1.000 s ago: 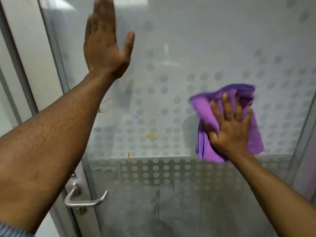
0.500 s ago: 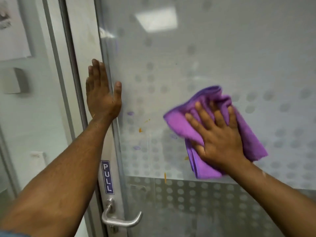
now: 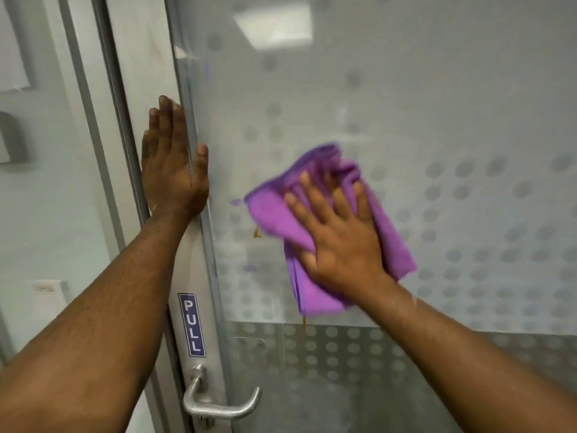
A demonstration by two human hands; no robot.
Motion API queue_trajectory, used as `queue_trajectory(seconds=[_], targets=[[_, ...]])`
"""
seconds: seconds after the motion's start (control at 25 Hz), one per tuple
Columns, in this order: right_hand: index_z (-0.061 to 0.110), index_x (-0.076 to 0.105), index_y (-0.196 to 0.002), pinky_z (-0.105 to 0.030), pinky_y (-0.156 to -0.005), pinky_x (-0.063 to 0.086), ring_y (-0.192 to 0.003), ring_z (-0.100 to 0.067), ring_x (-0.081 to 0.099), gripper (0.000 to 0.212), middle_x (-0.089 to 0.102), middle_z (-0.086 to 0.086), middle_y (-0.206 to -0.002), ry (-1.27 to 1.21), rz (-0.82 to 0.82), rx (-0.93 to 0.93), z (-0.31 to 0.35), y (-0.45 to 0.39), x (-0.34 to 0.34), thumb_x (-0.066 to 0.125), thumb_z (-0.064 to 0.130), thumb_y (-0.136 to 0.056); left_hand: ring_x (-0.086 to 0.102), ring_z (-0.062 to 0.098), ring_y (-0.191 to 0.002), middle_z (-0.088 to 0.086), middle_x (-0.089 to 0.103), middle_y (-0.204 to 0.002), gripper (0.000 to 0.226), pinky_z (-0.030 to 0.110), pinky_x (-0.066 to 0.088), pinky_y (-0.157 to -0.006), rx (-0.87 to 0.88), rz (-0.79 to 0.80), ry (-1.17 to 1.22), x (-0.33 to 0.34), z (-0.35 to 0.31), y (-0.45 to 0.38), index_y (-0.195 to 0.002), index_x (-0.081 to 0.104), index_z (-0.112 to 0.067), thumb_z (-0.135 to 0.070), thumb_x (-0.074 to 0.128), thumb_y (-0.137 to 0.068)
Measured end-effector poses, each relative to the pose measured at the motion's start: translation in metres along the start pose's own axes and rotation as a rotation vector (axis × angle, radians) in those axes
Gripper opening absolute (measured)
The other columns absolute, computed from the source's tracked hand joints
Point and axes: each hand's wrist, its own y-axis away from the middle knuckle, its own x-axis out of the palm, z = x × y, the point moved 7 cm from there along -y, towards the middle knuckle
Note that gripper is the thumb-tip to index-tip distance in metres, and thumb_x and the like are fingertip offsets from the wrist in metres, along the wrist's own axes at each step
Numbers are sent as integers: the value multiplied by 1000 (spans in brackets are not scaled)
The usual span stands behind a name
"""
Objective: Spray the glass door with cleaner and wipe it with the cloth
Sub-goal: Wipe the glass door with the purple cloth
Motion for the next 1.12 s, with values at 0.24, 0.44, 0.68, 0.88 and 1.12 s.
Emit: queue_trajectory(seconds=[0.24, 0.44, 0.68, 0.88, 1.12], targets=[[30, 33, -150, -46, -122, 3, -143, -23, 31, 80, 27, -1, -159, 74, 136, -279, -17, 108, 18, 57, 54, -78, 6, 27, -154, 13, 10, -166, 64, 42, 10, -125, 5, -6, -10, 2, 1, 1, -158, 13, -9, -43, 21, -104], [27, 24, -155, -49, -120, 0, -150, -31, 15, 72, 12, 1, -163, 84, -77, 273, -64, 14, -17, 42, 53, -90, 7, 29, -154, 14, 11, -166, 62, 42, 9, -125, 11, -20, -16, 2, 0, 1, -158, 12, -9, -40, 25, -105], [21, 34, -152, -45, -123, -3, -150, -22, 15, 77, 20, -2, -161, -22, 135, -137, 29, 87, 31, 60, 47, -84, 8, 30, -154, 17, 11, -166, 63, 41, 7, -125, 10, -12, -19, 1, 0, -1, -157, 14, -8, -41, 26, -105], [26, 36, -150, -44, -122, 5, -146, -22, 27, 77, 30, -1, -158, 75, 115, -98, -13, 107, 20, 63, 46, -81, 6, 28, -154, 14, 9, -166, 63, 39, 6, -125, -8, 8, -21, 0, 0, -1, -158, 11, -9, -41, 26, -105], [34, 26, -153, -50, -120, -1, -151, -28, 15, 67, 16, 0, -164, 33, -80, 164, -4, -59, -17, 39, 58, -92, 9, 27, -154, 13, 13, -166, 59, 40, 10, -125, -3, -1, 40, 0, 1, -2, -157, 16, -8, -37, 19, -106]])
